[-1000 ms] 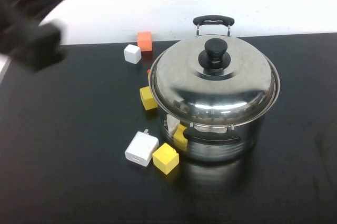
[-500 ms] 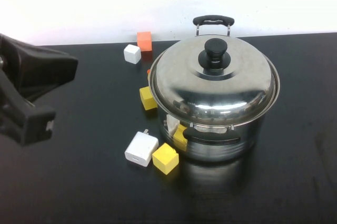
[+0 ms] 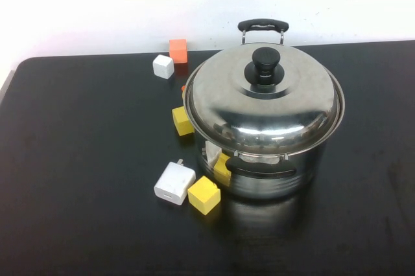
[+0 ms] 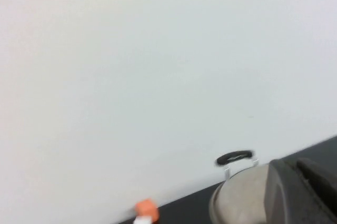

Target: Cover the pot

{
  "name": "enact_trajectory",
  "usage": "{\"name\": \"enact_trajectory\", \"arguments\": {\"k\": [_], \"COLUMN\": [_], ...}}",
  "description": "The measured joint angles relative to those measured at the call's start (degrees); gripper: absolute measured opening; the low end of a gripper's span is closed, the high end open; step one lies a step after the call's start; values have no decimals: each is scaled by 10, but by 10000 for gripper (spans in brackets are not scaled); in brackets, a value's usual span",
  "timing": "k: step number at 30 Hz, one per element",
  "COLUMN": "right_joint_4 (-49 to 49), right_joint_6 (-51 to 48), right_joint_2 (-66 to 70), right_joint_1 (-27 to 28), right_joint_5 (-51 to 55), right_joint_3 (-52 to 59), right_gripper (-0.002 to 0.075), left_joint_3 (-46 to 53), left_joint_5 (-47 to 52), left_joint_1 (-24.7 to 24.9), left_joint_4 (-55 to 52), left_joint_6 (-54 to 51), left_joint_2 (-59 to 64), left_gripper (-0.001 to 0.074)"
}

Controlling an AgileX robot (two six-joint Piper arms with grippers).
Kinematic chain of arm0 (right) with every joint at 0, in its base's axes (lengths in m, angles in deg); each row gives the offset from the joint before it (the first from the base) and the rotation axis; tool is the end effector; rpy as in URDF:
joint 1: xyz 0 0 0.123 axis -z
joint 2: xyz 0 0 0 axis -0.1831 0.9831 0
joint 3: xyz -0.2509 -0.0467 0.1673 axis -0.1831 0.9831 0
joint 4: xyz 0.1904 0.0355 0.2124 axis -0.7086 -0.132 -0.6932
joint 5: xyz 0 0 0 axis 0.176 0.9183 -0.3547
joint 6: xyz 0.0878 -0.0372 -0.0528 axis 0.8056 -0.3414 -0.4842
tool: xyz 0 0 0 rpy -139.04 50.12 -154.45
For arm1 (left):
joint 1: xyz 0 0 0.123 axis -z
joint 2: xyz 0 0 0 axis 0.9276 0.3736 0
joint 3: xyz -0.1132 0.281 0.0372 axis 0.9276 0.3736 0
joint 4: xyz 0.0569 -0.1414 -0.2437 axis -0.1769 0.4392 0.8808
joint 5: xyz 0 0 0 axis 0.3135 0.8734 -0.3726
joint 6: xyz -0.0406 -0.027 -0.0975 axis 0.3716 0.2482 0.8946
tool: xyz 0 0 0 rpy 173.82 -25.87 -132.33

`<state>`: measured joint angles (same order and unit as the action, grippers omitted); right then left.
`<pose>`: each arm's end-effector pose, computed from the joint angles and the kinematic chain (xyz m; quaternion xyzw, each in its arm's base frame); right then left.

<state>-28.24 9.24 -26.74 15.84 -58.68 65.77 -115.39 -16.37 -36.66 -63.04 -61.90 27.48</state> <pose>0.0856 -0.0087 0.1715 0.0618 0.7936 -0.0136 0.6051 0.0929 -0.0493 0.4563 0.1738 0.6254 -0.1648 0.7427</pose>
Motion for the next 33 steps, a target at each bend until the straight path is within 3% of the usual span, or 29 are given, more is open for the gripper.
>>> {"name": "enact_trajectory", "arguments": {"k": [9,15,23,33], "right_joint_4": [0,0,0,0], "right_joint_6": [0,0,0,0], "right_joint_2": [0,0,0,0], "right_joint_1": [0,0,0,0], "right_joint_5": [0,0,0,0], "right_joint_3": [0,0,0,0], "right_gripper": [-2,-2,-2,-2], "left_joint_3": [287,404,494,495], "left_joint_5": [-25,-29,-29,1], "left_joint_1": [-149,-230,-249,-249], "left_joint_4": [75,141,153,161], "left_joint_6": [55,63,65,70], "left_joint_2": [-238,-279,-279,-279], "left_gripper": [0,0,-1,-1]}}
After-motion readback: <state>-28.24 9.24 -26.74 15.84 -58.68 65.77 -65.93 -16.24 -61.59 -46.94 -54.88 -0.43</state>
